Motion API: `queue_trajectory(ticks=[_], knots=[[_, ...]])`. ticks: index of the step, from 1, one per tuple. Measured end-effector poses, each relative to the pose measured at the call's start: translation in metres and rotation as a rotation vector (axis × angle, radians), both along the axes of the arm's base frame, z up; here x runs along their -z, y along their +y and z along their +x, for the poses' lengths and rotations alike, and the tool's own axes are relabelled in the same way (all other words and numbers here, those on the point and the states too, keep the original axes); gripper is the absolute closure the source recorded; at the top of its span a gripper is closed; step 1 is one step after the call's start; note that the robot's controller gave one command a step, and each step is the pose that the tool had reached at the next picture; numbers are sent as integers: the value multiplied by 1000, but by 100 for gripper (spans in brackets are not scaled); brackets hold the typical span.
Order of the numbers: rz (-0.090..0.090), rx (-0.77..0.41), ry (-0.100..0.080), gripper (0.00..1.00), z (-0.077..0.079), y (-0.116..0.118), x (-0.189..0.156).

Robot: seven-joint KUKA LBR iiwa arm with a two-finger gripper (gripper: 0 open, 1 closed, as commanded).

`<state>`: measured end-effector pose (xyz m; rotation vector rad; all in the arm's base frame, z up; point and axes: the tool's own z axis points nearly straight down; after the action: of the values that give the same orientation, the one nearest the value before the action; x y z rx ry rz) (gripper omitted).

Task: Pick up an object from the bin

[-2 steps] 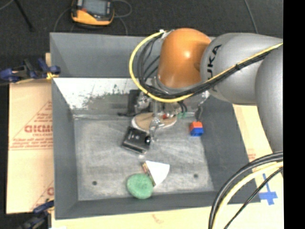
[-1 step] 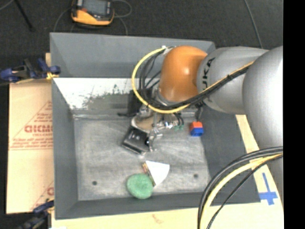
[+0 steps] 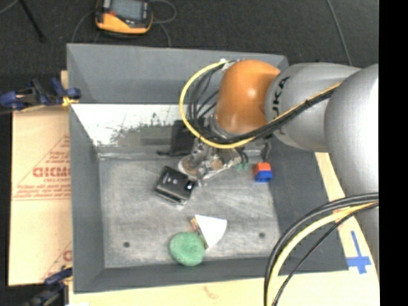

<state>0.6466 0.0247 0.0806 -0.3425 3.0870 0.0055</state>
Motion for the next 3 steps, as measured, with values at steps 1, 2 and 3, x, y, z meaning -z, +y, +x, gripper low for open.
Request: queue_trajectory(ticks=[1, 2, 3], knots=[[0, 0, 0, 100, 0, 0, 0], [0, 1, 4, 100, 1, 0, -2], [-2, 1, 16, 100, -1, 0, -10]])
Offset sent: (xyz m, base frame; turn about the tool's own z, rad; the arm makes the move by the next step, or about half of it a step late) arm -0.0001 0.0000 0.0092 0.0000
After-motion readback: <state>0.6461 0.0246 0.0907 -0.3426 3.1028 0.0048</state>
